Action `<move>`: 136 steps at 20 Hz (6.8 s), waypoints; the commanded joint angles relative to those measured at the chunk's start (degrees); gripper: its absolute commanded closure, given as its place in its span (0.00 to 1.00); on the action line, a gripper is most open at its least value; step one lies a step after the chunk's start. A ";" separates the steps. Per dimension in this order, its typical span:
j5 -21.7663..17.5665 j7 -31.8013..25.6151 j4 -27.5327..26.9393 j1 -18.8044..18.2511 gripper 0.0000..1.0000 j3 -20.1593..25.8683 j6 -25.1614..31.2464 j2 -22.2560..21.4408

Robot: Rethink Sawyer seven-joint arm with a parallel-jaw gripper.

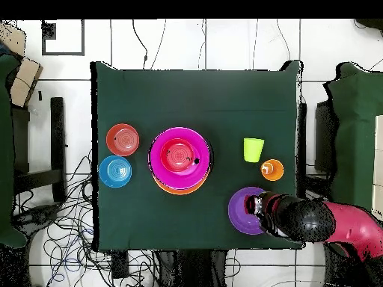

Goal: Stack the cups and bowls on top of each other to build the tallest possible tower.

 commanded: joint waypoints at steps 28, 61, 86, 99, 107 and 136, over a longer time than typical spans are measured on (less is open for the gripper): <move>-10.49 -2.12 -3.46 0.24 0.00 -6.69 -7.16 12.84; -23.66 -6.30 -10.05 -5.93 0.00 -9.60 -15.22 20.84; -20.66 -13.96 -10.94 -13.91 0.00 -3.18 -6.49 24.89; -18.22 -12.25 -8.50 -12.46 0.00 -1.52 -4.05 19.67; -16.00 -12.75 -7.70 -12.35 0.00 -0.07 -0.97 16.49; -23.38 -12.93 -13.01 -12.44 0.00 -3.36 -8.13 28.81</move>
